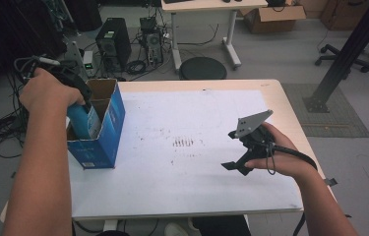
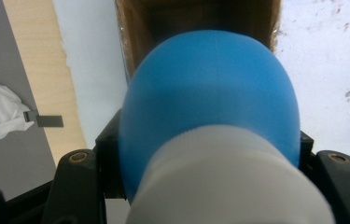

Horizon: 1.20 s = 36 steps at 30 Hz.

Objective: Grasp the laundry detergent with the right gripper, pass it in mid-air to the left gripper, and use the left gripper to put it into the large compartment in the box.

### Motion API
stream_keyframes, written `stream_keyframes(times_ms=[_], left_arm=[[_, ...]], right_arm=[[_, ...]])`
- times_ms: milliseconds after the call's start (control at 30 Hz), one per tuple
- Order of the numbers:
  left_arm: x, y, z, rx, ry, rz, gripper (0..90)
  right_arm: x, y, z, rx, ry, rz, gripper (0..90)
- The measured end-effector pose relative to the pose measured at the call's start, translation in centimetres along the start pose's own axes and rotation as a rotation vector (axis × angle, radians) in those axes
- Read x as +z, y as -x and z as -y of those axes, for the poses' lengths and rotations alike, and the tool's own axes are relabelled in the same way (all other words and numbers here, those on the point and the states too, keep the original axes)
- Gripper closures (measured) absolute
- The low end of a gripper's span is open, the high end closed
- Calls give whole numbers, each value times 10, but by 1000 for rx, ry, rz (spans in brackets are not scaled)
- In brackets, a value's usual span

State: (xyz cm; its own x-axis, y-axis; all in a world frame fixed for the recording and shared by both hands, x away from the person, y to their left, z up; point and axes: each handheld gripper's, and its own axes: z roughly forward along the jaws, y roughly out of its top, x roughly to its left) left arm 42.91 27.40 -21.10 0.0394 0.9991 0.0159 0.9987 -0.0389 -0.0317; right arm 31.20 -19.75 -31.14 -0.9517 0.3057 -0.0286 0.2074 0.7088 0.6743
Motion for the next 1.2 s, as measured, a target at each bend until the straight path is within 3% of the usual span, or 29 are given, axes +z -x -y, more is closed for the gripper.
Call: stream_keyframes(times_ms=[333, 1200], left_arm=[[27, 3, -3, 4, -21, 6, 385], [69, 4, -7, 14, -54, 9, 384]], right_arm=[[3, 0, 3, 8, 0, -5, 23], [4, 0, 2, 8, -2, -10, 24]])
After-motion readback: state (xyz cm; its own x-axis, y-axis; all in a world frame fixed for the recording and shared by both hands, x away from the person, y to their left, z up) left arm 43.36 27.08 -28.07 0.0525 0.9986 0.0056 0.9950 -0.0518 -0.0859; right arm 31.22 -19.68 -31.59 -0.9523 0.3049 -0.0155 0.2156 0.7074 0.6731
